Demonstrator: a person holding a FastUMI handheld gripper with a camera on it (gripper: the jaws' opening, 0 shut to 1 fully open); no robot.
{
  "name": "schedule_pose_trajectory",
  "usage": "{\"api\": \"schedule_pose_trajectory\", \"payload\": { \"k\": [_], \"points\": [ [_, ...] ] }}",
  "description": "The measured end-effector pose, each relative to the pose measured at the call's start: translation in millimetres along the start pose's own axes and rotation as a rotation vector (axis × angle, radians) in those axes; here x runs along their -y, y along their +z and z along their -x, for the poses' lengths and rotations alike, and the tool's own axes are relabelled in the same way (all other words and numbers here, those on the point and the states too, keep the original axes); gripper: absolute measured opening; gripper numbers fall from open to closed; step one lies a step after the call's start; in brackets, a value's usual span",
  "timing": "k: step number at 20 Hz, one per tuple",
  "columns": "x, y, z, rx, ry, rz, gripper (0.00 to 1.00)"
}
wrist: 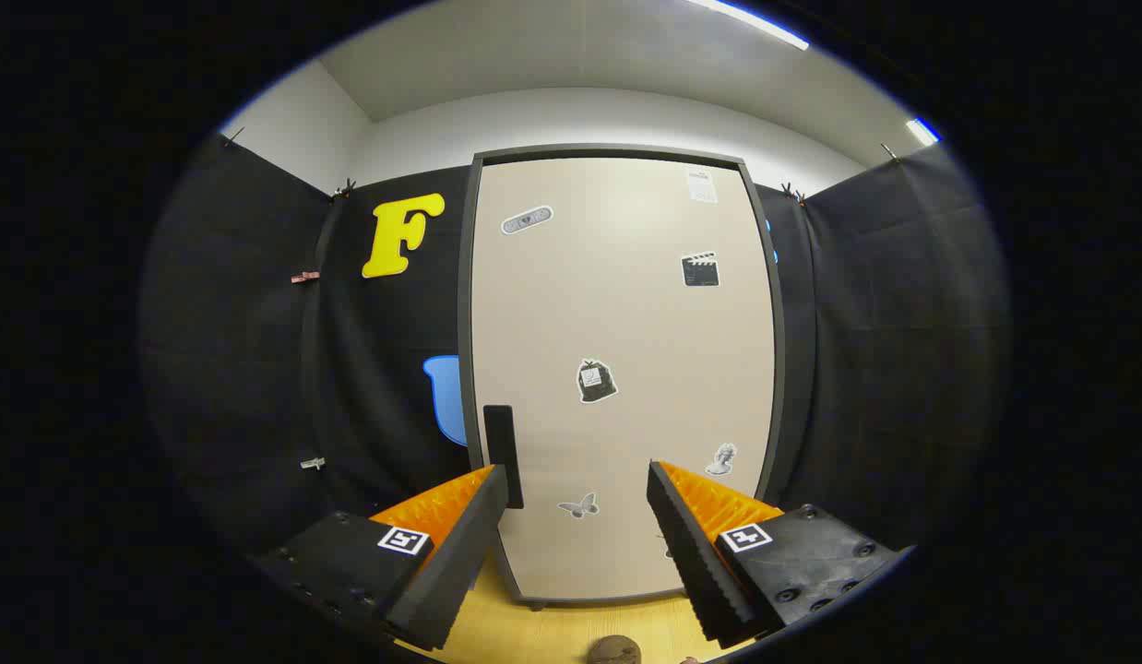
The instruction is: Open the shoe cabinet door, grab the shoes and put them into the shoe cabinet, then close the shoe cabinet door.
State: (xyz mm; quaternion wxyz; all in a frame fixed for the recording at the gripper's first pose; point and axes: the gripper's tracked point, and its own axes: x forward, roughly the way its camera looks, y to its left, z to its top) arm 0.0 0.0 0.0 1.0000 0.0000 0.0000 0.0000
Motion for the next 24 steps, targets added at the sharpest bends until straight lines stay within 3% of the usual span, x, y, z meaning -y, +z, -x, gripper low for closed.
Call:
{"api": "schedule_pose_trajectory", "payload": {
  "k": [15, 24],
  "points": [
    [6, -5, -3, -0.011, -0.026, 0.001, 0.98],
    [-29, -23, -33, -0.032, 0.039, -0.027, 0.98]
  ]
}}
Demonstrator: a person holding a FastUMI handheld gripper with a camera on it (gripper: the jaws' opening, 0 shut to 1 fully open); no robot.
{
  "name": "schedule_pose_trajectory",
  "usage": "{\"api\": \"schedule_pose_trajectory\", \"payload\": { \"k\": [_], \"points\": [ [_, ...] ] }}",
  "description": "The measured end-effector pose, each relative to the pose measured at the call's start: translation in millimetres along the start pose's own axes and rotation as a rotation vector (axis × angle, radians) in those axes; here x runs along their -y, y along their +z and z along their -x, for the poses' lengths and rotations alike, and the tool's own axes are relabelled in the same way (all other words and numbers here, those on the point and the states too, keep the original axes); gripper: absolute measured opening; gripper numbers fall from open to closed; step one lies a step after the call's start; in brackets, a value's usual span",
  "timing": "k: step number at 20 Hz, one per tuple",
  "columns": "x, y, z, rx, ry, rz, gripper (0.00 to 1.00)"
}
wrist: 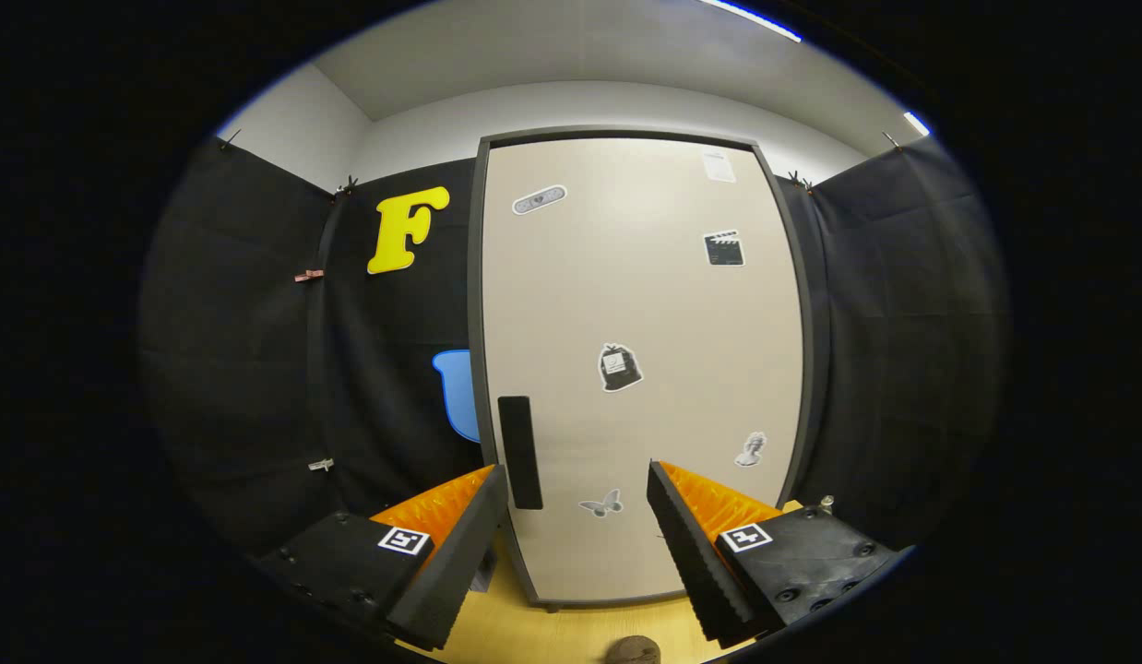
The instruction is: Open the shoe cabinet door, grab the shoes and put them into the shoe cabinet, then close the shoe cabinet door.
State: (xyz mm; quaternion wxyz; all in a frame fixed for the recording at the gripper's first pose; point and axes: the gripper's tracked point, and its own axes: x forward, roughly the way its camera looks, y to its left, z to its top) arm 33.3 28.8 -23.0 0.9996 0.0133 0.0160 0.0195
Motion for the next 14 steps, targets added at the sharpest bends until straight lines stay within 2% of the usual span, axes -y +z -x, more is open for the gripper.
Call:
{"api": "schedule_pose_trajectory", "payload": {
  "k": [6, 14],
  "points": [
    [-32, -18, -44, -0.026, 0.036, -0.005, 0.98],
    [-37, -43, -108, -0.042, -0.014, 0.007, 0.98]
  ]
}}
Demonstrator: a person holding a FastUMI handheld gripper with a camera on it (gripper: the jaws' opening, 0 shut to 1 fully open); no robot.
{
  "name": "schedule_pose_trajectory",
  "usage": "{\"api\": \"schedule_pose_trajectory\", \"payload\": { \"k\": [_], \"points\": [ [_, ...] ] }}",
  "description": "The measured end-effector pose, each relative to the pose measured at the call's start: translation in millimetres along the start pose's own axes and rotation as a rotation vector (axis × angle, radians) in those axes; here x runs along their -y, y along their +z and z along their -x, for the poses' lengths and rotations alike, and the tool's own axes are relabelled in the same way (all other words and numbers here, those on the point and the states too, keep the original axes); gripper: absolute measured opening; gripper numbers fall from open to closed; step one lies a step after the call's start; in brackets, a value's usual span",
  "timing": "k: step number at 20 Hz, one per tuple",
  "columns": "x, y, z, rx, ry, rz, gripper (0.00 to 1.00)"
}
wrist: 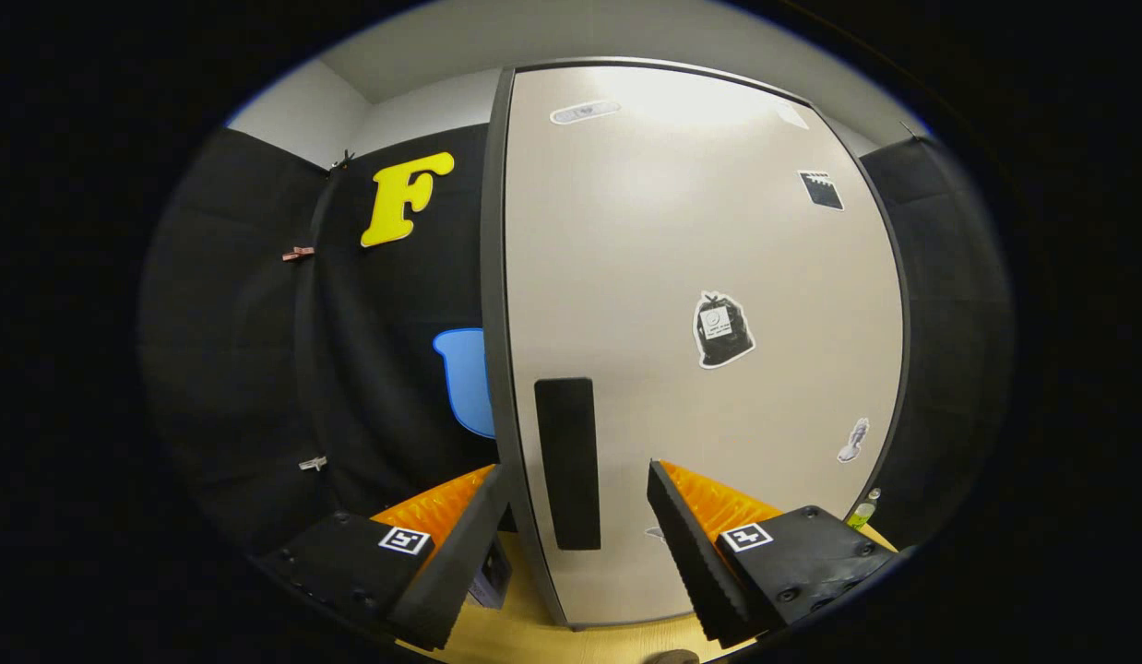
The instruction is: Open the shoe cabinet door, grab the shoes and put them into the shoe cabinet, then close the shoe cabinet door.
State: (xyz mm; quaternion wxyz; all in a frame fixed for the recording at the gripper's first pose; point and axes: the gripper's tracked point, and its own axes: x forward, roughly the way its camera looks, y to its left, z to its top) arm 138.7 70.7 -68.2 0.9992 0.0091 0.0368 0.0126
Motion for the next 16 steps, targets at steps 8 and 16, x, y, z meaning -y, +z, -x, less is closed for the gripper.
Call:
{"api": "schedule_pose_trajectory", "payload": {
  "k": [8, 16],
  "points": [
    [3, -14, -26, -0.014, -0.055, 0.014, 0.86],
    [7, -15, -24, -0.021, -0.089, 0.016, 0.53]
  ]
}}
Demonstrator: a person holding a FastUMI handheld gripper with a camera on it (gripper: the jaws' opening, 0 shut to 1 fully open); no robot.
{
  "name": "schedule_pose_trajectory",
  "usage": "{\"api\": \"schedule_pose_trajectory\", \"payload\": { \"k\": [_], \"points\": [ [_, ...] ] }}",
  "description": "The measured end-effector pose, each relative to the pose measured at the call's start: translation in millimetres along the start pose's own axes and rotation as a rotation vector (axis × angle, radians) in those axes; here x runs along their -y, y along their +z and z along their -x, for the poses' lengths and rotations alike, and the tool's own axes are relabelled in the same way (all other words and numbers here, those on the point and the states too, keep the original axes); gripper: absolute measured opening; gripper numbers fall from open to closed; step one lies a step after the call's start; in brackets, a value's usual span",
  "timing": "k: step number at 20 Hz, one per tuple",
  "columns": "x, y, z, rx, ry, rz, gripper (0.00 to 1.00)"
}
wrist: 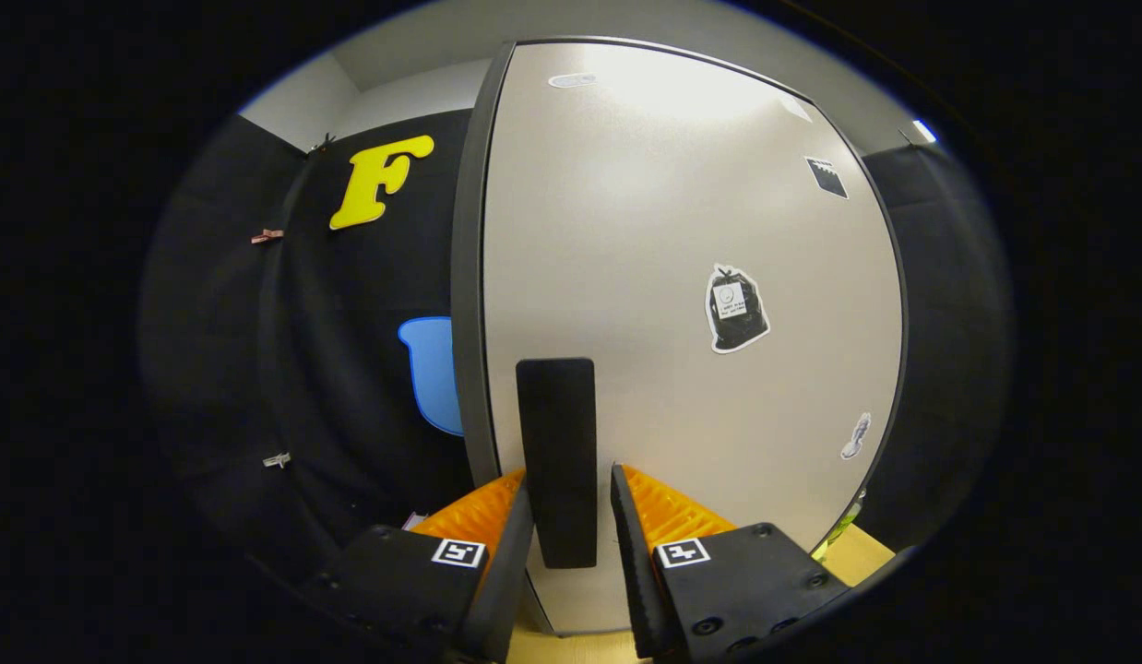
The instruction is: Open the shoe cabinet door, grab the shoes and put them into the shoe cabinet, then close the shoe cabinet door.
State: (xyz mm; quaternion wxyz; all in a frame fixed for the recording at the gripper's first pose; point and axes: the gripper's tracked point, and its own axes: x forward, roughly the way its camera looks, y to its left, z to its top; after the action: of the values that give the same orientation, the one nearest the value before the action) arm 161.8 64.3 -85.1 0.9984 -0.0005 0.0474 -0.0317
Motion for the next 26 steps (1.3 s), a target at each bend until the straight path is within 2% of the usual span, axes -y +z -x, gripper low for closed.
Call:
{"api": "schedule_pose_trajectory", "payload": {
  "k": [1, 2, 3, 4, 11, 13, 20, 26],
  "points": [
    [0, -1, -1, -0.008, 0.002, -0.002, 0.54],
    [-8, -7, -1, -0.023, 0.042, -0.013, 0.54],
    [-2, 18, 31, -0.002, 0.026, 0.003, 0.43],
    [-6, -2, 0, -0.003, 0.016, 0.011, 0.32],
    [-8, -3, -2, 0.001, 0.022, 0.039, 0.32],
    [-8, -2, -1, 0.005, 0.011, 0.060, 0.29],
    [-7, -4, 0, -0.011, 0.015, 0.050, 0.30],
    [-5, -3, 25, -0.034, 0.039, 0.043, 0.30]
  ]
}}
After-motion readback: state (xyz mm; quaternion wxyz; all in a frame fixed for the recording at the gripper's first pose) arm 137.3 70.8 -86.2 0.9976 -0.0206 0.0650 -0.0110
